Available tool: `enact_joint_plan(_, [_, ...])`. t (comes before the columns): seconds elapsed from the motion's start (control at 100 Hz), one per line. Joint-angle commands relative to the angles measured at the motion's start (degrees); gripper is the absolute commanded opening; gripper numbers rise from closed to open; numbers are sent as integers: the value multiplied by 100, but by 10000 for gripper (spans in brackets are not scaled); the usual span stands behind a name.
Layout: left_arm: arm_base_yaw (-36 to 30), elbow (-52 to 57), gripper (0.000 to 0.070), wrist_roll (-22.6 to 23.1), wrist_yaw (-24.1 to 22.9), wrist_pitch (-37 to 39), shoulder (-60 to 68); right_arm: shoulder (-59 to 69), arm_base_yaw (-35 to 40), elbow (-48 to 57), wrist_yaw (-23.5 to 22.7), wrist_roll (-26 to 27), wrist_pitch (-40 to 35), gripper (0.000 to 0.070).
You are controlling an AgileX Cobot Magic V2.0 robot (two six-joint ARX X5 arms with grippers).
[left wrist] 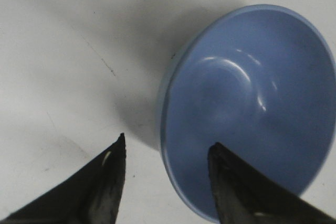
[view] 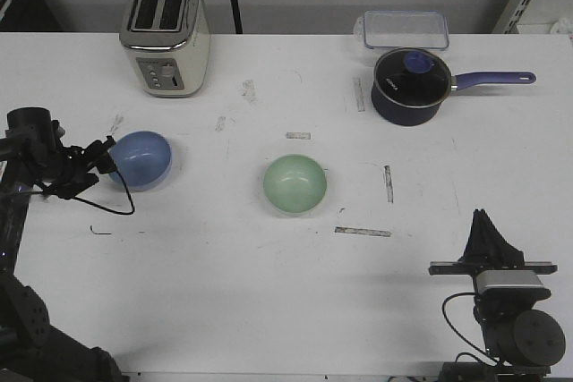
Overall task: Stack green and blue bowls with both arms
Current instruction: 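Reach the left gripper to the light blue bowl and grasp its rim, then lift the blue bowl with the left gripper and lower it into the green bowl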
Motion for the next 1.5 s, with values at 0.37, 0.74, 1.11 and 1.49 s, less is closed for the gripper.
enact_joint_plan(0.37, [-205, 127, 326, 66, 28, 544, 822, -15, 0, 11, 0, -24, 63, 14])
enact_joint_plan(0.74, [-240, 138, 1, 24, 9, 645, 931, -15, 0, 11, 0, -24, 63, 14])
enact_joint_plan(1.11, [-540, 776, 1, 35, 33, -120, 931, -15, 0, 11, 0, -24, 63, 14])
enact_joint_plan(1.49, [-2330, 1700, 2, -26, 31, -564, 933, -15, 0, 11, 0, -24, 63, 13])
